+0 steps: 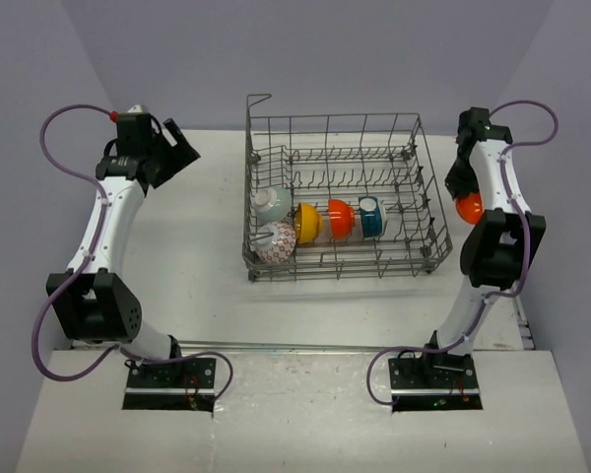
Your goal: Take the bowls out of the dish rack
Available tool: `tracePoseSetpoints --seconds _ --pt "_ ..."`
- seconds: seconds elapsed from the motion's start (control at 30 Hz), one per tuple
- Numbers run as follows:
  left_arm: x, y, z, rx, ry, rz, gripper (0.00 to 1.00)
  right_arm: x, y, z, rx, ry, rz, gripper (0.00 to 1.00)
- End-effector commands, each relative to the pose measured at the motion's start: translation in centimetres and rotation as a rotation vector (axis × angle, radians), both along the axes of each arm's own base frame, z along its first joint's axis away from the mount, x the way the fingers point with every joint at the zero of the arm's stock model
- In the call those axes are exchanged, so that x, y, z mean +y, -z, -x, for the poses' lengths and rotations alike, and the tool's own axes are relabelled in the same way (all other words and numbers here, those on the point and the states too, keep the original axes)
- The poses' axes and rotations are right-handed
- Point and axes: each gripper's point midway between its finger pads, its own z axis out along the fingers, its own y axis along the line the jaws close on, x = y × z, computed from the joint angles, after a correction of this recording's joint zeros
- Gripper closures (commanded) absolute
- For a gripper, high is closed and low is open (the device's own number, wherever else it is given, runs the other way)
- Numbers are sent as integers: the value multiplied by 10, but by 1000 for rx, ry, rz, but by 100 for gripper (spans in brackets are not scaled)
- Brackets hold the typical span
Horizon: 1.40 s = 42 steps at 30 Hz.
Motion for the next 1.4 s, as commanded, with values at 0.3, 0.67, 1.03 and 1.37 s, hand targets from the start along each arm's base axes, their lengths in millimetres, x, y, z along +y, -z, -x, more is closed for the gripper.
tracePoseSetpoints --seconds 0.3,0.67,1.03,1.37 --pt "-9 -12 -32 -45 38 21 14 -26 50 -31 34 51 32 100" --pt "-12 1 -43 -29 53 34 14 -48 76 -42 72 90 14 100" --pt "-13 0 -50 -35 56 40 14 -52 91 -43 111 94 24 96" --pt "-14 -2 -49 -40 59 41 13 -49 81 -45 79 90 12 63"
